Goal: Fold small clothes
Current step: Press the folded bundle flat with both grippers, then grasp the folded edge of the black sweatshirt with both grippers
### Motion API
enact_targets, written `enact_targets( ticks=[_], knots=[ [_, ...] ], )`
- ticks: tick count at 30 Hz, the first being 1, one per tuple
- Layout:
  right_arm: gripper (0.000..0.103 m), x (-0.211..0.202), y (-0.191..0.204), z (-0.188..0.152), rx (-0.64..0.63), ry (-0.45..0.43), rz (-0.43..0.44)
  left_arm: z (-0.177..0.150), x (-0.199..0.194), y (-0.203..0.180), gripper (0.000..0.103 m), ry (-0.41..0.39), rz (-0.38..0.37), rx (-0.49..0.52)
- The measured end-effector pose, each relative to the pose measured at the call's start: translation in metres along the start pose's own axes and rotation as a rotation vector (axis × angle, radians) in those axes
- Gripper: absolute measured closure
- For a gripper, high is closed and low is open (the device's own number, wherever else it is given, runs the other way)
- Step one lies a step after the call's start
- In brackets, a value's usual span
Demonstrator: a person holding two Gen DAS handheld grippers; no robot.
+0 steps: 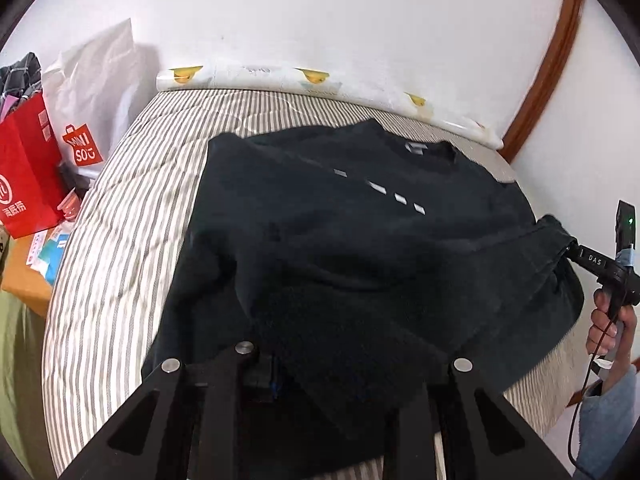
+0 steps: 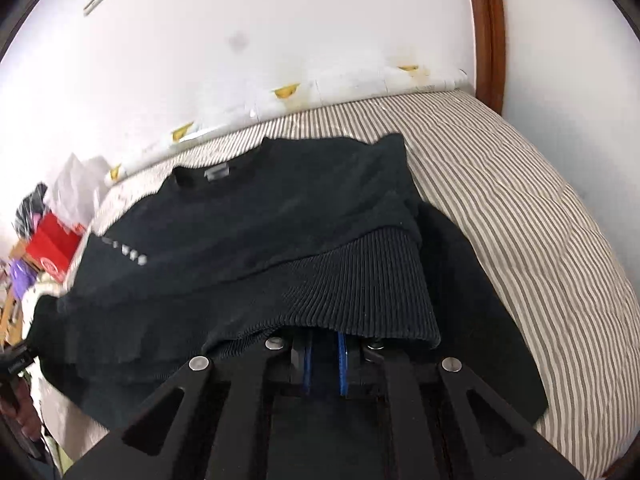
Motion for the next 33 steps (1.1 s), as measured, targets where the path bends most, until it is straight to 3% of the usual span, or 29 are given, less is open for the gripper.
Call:
enact_targets(
  ticks=[7, 14, 20, 23, 28, 33],
  knots=[
    [0.094, 0.029, 0.006, 0.041, 0.0, 0.0, 0.007, 0.037, 0.019, 0.002, 0.08, -0.004, -0.013, -0.01],
    [0.094, 0.054, -0.005, 0.081, 0.044, -0.016, -0.015, 0.064, 0.042, -0.002, 0.078, 0.05, -0.044, -0.032],
    [0.089, 0.05, -0.007, 0.091, 0.013, -0.036, -0.026, 0.069, 0.032, -0.004, 0.06, 0.035, -0.165, -0.094],
    [0.074, 0.049, -0.007, 0.086, -0.021, -0.019, -0.032, 0.073, 0.019, -0.006, 0.04, -0.008, -0.192, -0.097],
    [0.069, 0.049, -0.012, 0.074, -0.042, 0.005, -0.045, 0.081, -0.002, -0.004, 0.037, -0.066, -0.16, -0.069],
    [0.064, 0.045, -0.016, 0.067, -0.06, 0.021, -0.055, 0.078, 0.0, 0.01, 0.037, -0.072, -0.036, -0.02]
  ],
)
Point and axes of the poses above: each gripper's, at about its wrist camera, not at the fingertips, and x roughly the way its jaws point, y to its left, z to its top, the point moved 9 cm from there along x, roughly the way its jaws point
